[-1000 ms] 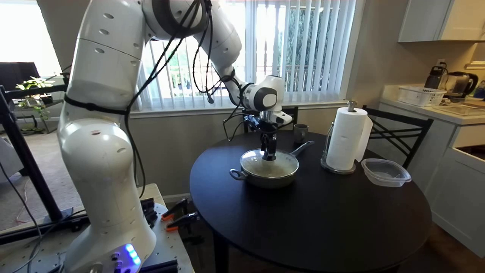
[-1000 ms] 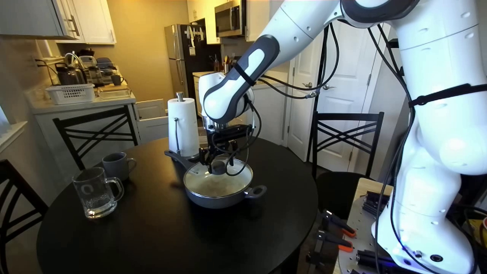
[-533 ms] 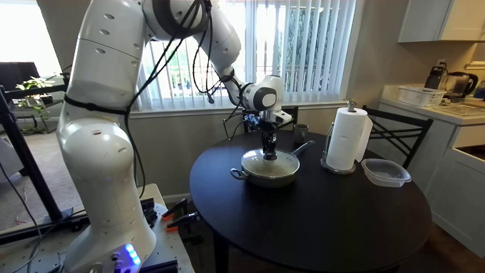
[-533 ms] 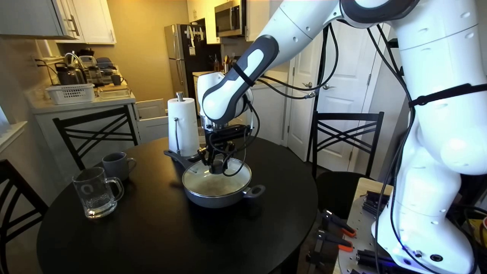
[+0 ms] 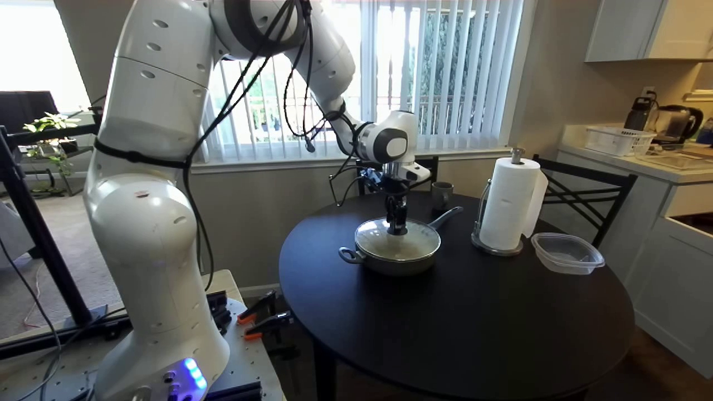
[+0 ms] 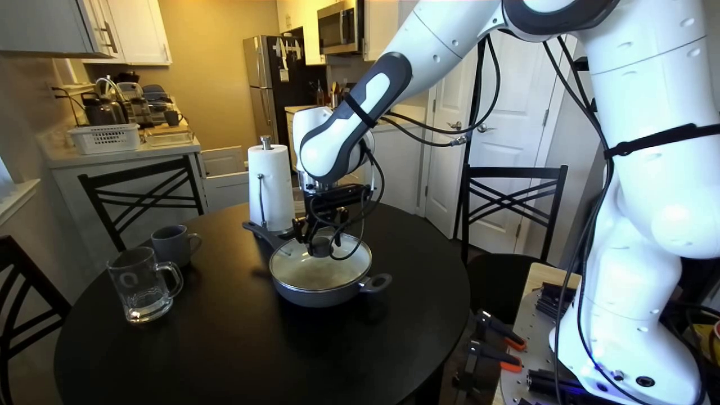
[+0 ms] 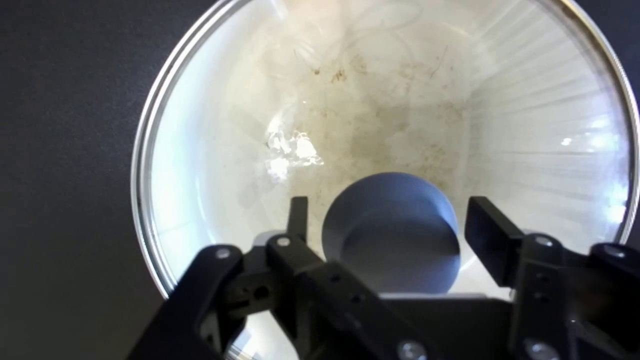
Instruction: Pick up the clear pan lid and place it on the right side of the table
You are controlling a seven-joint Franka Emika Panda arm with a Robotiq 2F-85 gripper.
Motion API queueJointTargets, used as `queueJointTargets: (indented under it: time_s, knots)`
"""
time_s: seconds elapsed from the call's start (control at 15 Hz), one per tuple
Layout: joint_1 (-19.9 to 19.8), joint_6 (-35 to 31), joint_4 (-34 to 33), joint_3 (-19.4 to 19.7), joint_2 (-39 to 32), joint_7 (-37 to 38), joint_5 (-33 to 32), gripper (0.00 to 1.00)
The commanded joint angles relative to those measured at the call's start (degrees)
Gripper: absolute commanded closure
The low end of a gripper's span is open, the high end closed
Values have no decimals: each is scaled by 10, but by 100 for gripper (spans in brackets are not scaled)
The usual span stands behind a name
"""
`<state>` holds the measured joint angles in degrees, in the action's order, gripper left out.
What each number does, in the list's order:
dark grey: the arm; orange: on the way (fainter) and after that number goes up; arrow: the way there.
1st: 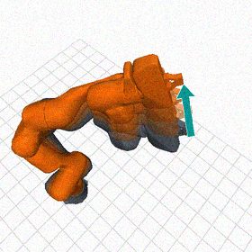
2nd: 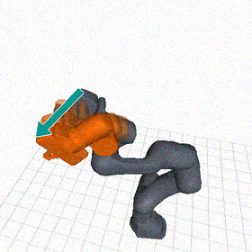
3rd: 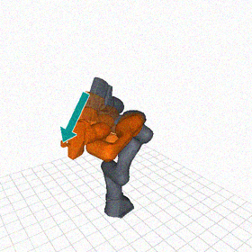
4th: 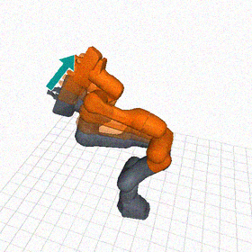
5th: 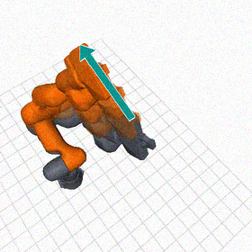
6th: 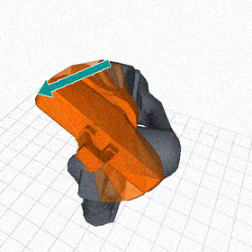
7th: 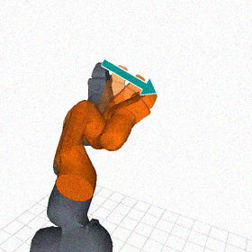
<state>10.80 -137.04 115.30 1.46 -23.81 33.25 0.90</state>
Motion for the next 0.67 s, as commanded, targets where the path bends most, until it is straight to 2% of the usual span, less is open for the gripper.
queueJointTargets:
  time_s: [0.0,0.07,0.13,0.27,0.6]
  knots:
    - [5,-7,2,6,1,21,-5,0]
    - [6,-8,2,6,1,22,-5,0]
    - [6,-13,3,8,1,25,-7,26]
    - [8,-20,4,11,2,31,-12,27]
    - [10,-38,4,14,3,39,-18,61]
